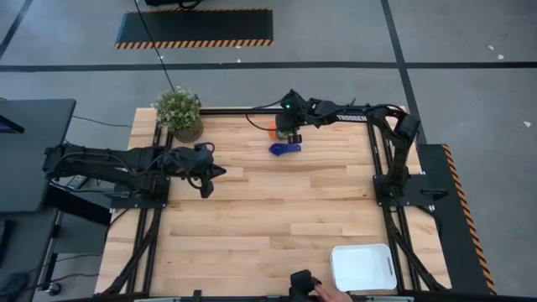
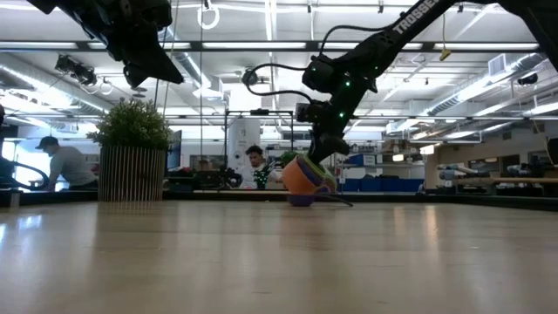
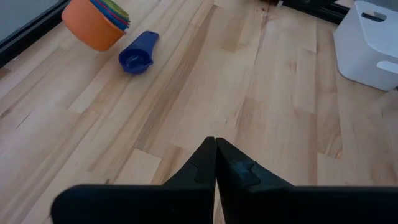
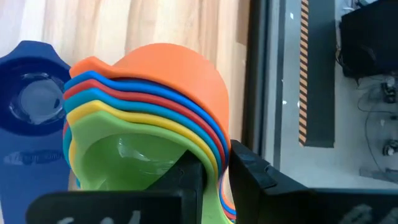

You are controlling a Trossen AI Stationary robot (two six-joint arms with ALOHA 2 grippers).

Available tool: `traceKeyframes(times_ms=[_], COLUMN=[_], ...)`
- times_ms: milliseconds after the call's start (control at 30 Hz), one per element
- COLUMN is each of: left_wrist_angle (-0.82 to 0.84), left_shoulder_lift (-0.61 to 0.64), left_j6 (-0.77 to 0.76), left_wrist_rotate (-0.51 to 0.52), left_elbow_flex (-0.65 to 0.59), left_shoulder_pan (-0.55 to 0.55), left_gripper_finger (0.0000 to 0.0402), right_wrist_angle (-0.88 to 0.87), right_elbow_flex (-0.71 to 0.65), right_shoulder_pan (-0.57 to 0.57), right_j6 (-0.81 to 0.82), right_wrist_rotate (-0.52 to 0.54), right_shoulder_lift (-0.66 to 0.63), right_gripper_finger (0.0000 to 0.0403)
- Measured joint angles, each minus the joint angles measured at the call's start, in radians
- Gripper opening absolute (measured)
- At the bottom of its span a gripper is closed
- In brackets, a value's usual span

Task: Nest measuring cups in basket
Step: Put the stacked measuring cups into the white bin

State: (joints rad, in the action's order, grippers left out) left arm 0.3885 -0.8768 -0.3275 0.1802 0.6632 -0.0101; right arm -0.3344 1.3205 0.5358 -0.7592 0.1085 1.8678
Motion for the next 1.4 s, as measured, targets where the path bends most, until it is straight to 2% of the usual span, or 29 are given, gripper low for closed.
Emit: traceKeyframes(times_ms=[367, 600, 1400], left_wrist_angle=[-0.028, -0.028, -0.028], left_shoulder_lift=[0.000, 0.000, 0.000], left_j6=[0.000, 0.000, 0.000], left_wrist_rotate=[0.000, 0.000, 0.000], left_elbow_flex=[0.000, 0.000, 0.000], left_shoulder_pan=[0.000, 0.000, 0.000], left_gripper_finger=[0.0013, 0.0013, 0.0013], right_wrist_angle=[-0.150, -0.256, -0.597], right_elbow_flex=[0.001, 0.002, 0.002], right_shoulder_pan=[0.000, -0.030, -0.216], right_j6=[0.111, 0.111, 0.426], right_wrist_rotate=[0.008, 0.087, 0.137], right_shoulder_lift=[-0.106, -0.172, -0.342], right_gripper_finger=[0.0058, 0.0058, 0.0058])
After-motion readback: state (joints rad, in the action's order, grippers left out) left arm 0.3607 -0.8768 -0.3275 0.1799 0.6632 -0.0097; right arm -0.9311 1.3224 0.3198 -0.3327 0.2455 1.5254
